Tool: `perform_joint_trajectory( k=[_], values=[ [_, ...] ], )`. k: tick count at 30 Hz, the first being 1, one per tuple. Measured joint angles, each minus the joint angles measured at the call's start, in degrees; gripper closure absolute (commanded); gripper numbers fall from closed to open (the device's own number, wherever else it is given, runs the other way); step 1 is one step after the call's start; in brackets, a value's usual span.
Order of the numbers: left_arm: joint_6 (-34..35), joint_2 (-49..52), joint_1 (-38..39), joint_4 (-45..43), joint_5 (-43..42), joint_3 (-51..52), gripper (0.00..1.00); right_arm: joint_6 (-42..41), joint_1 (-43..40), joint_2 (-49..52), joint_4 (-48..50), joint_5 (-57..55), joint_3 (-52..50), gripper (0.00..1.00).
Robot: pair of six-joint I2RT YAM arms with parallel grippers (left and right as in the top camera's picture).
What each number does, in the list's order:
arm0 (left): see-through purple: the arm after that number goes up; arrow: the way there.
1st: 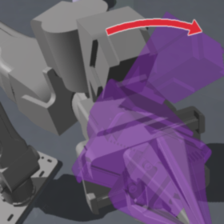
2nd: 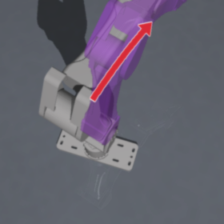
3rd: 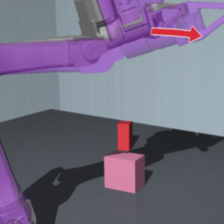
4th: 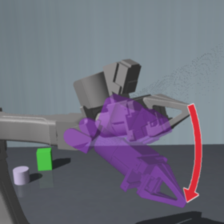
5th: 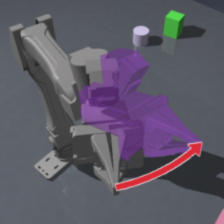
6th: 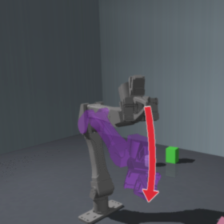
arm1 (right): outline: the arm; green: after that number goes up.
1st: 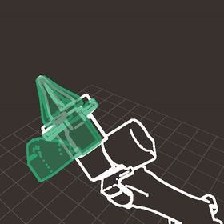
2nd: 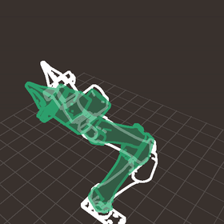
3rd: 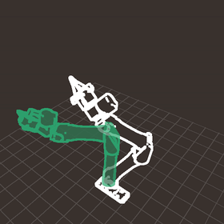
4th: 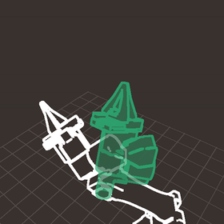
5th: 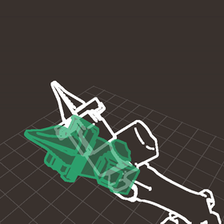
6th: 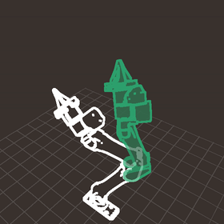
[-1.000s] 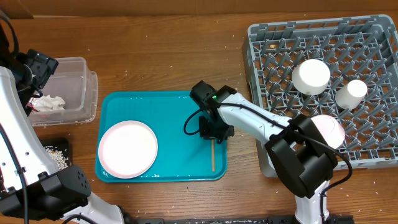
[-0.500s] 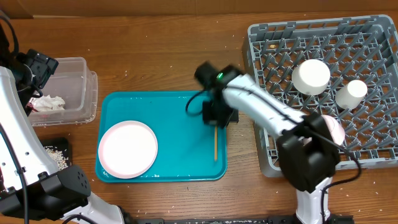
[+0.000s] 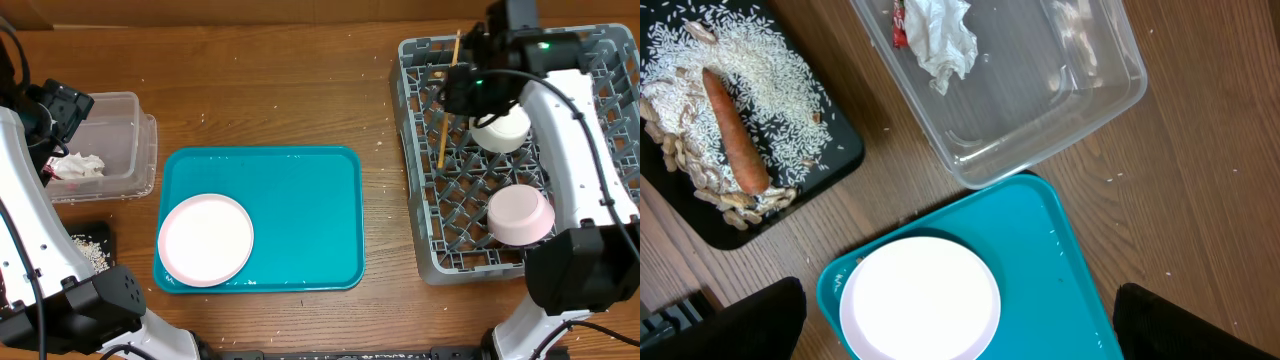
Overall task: Sort waste into correct bins and load items into the dishwasher
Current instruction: 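Carry the chopsticks right and drop them into the rack, then move the right gripper to the large white plate and grasp its rim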
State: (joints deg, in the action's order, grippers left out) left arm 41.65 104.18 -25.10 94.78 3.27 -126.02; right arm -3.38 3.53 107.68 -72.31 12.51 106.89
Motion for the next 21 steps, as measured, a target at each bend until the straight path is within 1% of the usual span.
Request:
perform_joint_trajectory(
  k=[2,4,5,7,8,9,13,16,18,21],
  values=[
    [0.00,0.00,0.00,-0.02,0.00,0.00,0.00,1.81,-0.22,0.00,1.11,0.63,-0.92,0.92],
    [0.00,0.00,0.00,0.00,-0.02,0.00,0.00,2.91,0.00,0.00,2.25,0.59,-2.34,0.79],
    [0.00,0.00,0.00,-0.02,-0.02,0.00,0.00,3.58,0.11,0.00,2.89,0.59,-3.23,0.69],
    [0.00,0.00,0.00,-0.02,0.00,0.00,0.00,3.96,0.28,0.00,3.61,0.59,-4.87,0.39],
    [0.00,0.00,0.00,-0.02,-0.02,0.00,0.00,4.22,0.31,0.00,3.76,0.57,-5.51,0.26],
    [0.00,0.00,0.00,-0.02,-0.02,0.00,0.00,4.15,0.33,0.02,3.65,0.48,-6.03,0.22],
    [0.00,0.00,0.00,-0.02,0.00,0.00,0.00,3.28,0.33,0.04,3.10,-0.02,-6.40,0.21],
    [0.00,0.00,0.00,0.00,-0.02,0.00,0.00,2.64,0.31,0.04,1.90,0.76,-6.40,0.24],
    [0.00,0.00,0.00,-0.02,-0.02,0.00,0.00,2.21,0.33,0.04,0.22,2.75,-6.34,0.26],
    [0.00,0.00,0.00,-0.02,0.00,0.00,0.00,1.84,0.94,0.07,-1.29,8.35,-5.57,0.26]
  ],
)
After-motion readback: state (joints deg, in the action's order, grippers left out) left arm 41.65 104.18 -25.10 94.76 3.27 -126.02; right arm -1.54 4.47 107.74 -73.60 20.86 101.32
